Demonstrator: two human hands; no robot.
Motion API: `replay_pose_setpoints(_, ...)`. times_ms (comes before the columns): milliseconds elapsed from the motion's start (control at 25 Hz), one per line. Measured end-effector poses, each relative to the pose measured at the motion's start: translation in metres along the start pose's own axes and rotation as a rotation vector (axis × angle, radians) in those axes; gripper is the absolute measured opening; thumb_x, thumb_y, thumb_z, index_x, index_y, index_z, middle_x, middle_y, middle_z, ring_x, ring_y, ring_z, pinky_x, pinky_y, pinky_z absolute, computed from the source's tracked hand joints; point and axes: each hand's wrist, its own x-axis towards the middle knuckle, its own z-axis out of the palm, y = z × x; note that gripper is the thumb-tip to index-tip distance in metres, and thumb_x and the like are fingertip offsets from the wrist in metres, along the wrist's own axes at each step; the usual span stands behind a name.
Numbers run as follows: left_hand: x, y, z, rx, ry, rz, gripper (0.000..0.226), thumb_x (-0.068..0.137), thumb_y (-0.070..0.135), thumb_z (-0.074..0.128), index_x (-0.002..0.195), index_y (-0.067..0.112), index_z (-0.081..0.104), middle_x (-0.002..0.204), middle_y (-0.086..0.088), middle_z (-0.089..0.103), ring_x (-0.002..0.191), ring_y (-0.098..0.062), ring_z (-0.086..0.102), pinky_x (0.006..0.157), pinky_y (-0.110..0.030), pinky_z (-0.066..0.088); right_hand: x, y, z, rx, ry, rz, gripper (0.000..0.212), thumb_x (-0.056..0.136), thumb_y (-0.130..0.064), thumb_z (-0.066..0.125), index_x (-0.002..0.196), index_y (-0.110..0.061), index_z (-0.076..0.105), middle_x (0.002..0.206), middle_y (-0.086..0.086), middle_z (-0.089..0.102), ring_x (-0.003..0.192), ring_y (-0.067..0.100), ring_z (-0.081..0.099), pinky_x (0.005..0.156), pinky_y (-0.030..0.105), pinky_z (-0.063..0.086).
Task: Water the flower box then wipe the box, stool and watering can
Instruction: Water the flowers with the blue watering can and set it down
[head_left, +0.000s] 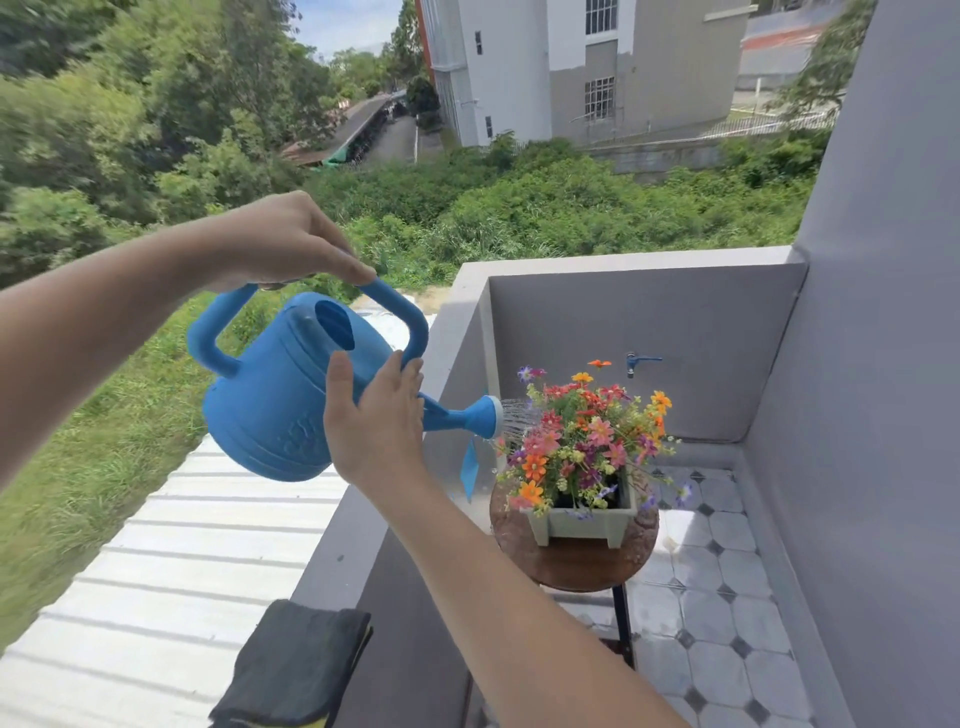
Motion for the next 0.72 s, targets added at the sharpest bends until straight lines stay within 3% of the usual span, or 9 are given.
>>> replay_pose_setpoints(160, -0.004, -0.001, 0.013, 0.049, -0.078, 0.004, 0.017, 0.078, 0.041, 0.071, 0.071, 0.026, 0.075, 0.04, 0.001, 0.037, 0.042, -0.017, 0.03, 0.047, -0.027, 0.026, -0.017, 0.011, 0.006, 0.018, -0.024, 0.035, 0.077, 0.096, -0.054, 0.023, 0.148, -0.006, -0.007, 0.158, 0.014, -0.011, 0.145, 0.022, -0.011, 0.117, 0.037, -0.005)
replay_pose_setpoints(320, 0.002, 0.01, 0.018, 0.018, -0.101, 0.03, 0.017, 0.078, 0.04, 0.071, 0.075, 0.023, 0.076, 0.046, -0.005, 0.036, 0.042, -0.019, 0.029, 0.047, -0.025, 0.025, -0.02, 0.015, -0.004, 0.01, 0.028, 0.04, 0.076, 0.097, -0.052, 0.024, 0.148, -0.005, -0.006, 0.158, 0.014, -0.01, 0.145, 0.021, -0.011, 0.116, 0.036, -0.006)
replay_pose_setpoints(560, 0.013, 0.021, 0.005, -0.076, -0.013, 0.03, 0.017, 0.078, 0.036, 0.072, 0.073, 0.02, 0.075, 0.044, -0.004, 0.034, 0.044, -0.018, 0.027, 0.048, -0.026, 0.025, -0.002, 0.002, -0.026, -0.019, 0.087, -0.021, 0.077, 0.096, -0.053, 0.026, 0.148, -0.005, -0.005, 0.158, 0.015, -0.008, 0.146, 0.022, -0.01, 0.117, 0.039, -0.004)
replay_pose_setpoints(720, 0.016, 0.023, -0.006, -0.015, 0.009, 0.034, 0.017, 0.08, 0.038, 0.07, 0.073, 0.023, 0.074, 0.044, -0.005, 0.036, 0.044, -0.018, 0.029, 0.049, -0.027, 0.026, 0.006, -0.005, -0.027, -0.023, 0.055, -0.035, 0.077, 0.096, -0.053, 0.025, 0.148, -0.005, -0.006, 0.158, 0.016, -0.008, 0.146, 0.024, -0.01, 0.118, 0.041, -0.003)
